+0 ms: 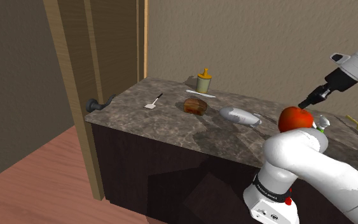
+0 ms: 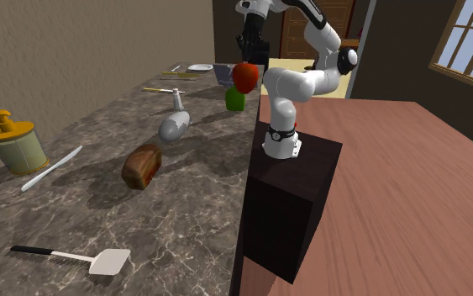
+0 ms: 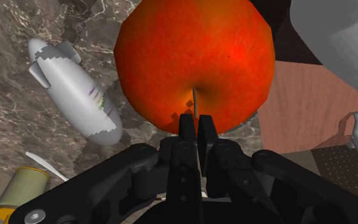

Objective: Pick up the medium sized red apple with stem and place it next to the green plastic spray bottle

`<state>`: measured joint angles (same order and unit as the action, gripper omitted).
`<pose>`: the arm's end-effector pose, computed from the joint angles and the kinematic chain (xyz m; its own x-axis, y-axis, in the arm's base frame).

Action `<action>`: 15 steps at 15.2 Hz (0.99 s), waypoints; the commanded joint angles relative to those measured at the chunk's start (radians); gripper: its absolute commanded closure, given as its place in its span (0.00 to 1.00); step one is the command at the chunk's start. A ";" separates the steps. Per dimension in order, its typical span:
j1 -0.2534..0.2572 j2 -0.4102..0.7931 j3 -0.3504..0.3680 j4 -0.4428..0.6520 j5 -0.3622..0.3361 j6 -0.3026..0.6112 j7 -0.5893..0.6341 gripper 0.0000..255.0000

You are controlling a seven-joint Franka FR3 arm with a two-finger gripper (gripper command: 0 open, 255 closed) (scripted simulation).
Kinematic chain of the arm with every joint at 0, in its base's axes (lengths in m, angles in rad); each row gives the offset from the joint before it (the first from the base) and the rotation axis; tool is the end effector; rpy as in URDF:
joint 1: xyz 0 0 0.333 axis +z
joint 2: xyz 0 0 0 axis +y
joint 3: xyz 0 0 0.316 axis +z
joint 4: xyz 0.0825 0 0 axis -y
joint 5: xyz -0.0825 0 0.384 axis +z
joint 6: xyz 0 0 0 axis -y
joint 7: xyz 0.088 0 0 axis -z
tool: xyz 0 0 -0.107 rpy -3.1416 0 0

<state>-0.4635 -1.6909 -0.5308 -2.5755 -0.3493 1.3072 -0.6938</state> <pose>-0.0391 -0.1854 0.5674 0.9092 0.0279 0.4154 0.0195 -0.9995 0.0244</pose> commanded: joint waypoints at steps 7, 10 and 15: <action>-0.049 -0.091 -0.068 -0.113 -0.061 0.017 -0.018 1.00; -0.121 -0.093 -0.098 -0.158 -0.063 0.044 -0.071 1.00; -0.236 -0.093 -0.149 -0.232 -0.072 0.086 -0.155 1.00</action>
<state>-0.6734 -1.7805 -0.6702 -2.7899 -0.4204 1.3861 -0.8310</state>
